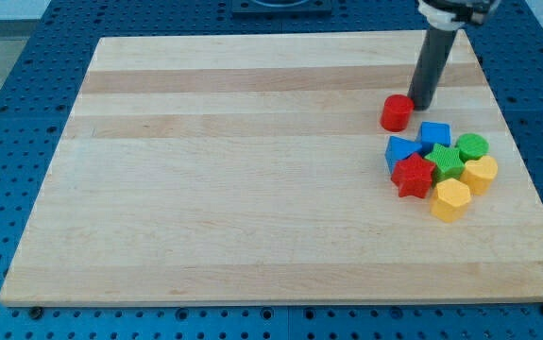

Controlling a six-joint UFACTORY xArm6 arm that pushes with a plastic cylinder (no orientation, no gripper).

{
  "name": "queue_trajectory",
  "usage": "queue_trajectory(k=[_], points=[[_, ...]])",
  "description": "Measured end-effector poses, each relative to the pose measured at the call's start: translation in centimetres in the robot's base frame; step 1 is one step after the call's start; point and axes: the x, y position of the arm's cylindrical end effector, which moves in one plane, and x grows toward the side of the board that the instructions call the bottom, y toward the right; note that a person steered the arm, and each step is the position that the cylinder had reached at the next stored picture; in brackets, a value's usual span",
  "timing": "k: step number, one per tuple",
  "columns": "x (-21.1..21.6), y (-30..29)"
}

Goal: Move the red circle towards the blue triangle

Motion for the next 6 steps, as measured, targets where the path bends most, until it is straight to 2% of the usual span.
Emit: queue_trajectory(k=[1,3,4,5,6], points=[[-3.2,-0.3],[3.5,-3.2],[3.7,-3.3],[0.7,-4.4],[3.5,-7.0]])
